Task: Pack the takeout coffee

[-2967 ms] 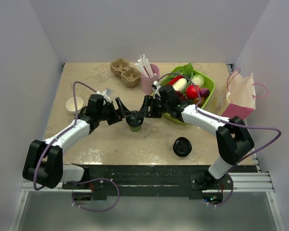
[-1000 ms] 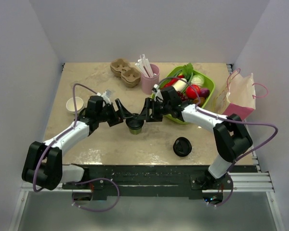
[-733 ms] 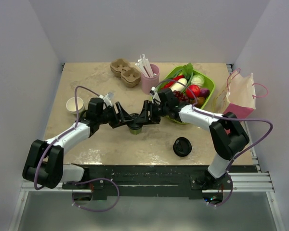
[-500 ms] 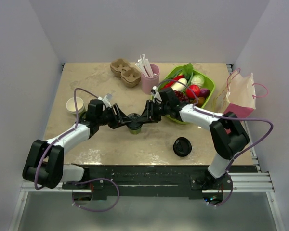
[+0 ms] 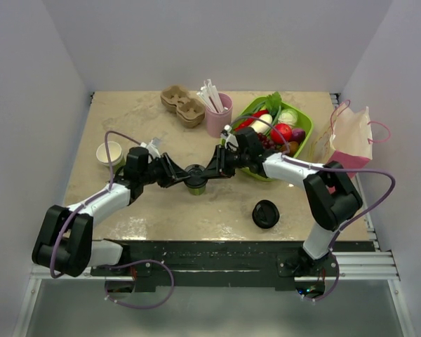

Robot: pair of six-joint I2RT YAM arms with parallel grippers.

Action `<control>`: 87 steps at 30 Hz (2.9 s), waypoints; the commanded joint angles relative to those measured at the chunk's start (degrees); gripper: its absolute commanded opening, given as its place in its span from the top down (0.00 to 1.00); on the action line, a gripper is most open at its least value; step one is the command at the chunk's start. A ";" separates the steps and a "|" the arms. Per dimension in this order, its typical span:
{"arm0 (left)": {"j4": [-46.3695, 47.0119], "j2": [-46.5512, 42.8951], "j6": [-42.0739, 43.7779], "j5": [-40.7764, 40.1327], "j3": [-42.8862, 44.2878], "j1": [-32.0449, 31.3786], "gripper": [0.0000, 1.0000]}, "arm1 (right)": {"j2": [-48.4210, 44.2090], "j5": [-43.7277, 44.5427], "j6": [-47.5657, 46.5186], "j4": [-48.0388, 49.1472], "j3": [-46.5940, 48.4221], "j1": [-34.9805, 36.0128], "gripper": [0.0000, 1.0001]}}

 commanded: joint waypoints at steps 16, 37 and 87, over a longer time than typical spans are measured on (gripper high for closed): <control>-6.86 -3.41 1.29 -4.36 -2.39 -0.85 0.60 | 1.18 2.46 -13.01 0.44 -0.07 1.46 0.68; -22.51 -13.78 13.50 -11.64 14.49 -0.85 0.00 | -18.65 10.44 -30.06 -14.52 12.60 1.37 0.02; -15.22 40.70 -0.81 -24.74 59.39 4.95 0.35 | -41.36 39.88 -25.95 -19.26 -5.25 1.46 0.02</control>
